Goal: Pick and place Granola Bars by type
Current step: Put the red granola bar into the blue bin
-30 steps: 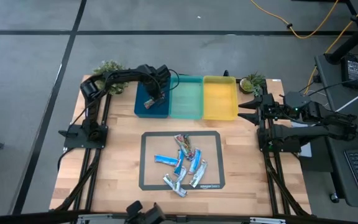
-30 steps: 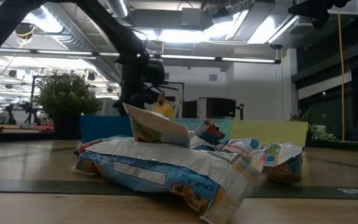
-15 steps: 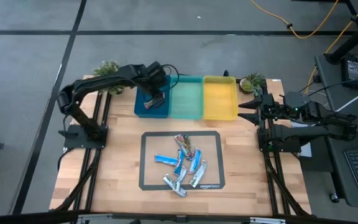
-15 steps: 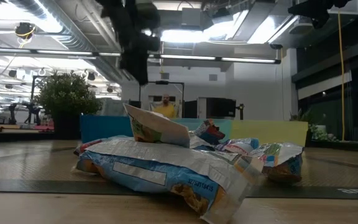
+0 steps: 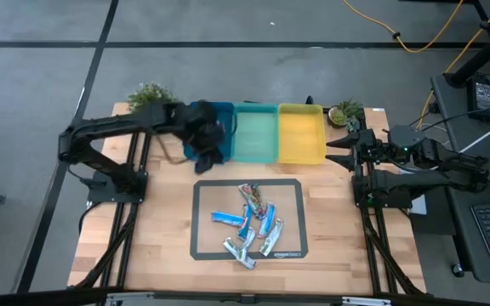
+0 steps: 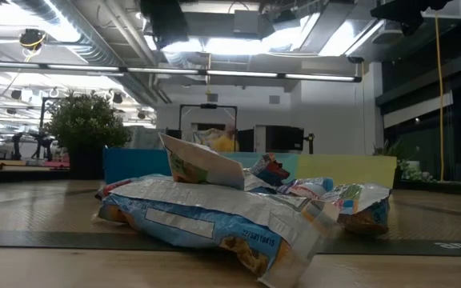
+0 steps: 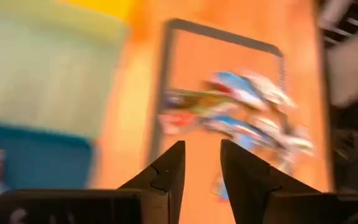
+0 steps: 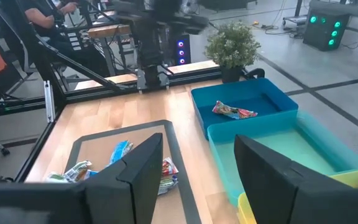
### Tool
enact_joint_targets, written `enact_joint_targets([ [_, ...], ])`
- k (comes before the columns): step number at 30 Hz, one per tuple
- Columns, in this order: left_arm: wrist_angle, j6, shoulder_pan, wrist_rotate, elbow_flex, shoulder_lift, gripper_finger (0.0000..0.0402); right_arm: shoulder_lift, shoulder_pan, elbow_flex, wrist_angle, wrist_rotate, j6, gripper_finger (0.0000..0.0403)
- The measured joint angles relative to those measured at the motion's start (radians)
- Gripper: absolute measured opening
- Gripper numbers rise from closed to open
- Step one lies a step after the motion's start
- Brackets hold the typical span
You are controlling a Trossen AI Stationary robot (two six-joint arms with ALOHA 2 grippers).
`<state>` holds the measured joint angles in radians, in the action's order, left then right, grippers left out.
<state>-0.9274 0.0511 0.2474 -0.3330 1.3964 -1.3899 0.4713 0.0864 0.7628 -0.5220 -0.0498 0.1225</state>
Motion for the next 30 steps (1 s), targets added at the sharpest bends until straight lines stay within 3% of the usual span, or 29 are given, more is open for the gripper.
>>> enact_joint_targets([
  [12,0.003,-0.025,-0.316,0.033,0.0,0.039,0.0093,0.0,0.0,0.0,0.001,0.0,0.002,0.02],
  [22,0.001,0.088,-0.432,0.157,0.001,0.0,0.0097,0.0,0.0,0.0,0.001,-0.001,-0.001,0.02],
  [30,0.004,0.059,-0.515,0.302,0.001,-0.096,0.0149,0.0,0.0,0.0,0.001,0.0,-0.001,0.02],
])
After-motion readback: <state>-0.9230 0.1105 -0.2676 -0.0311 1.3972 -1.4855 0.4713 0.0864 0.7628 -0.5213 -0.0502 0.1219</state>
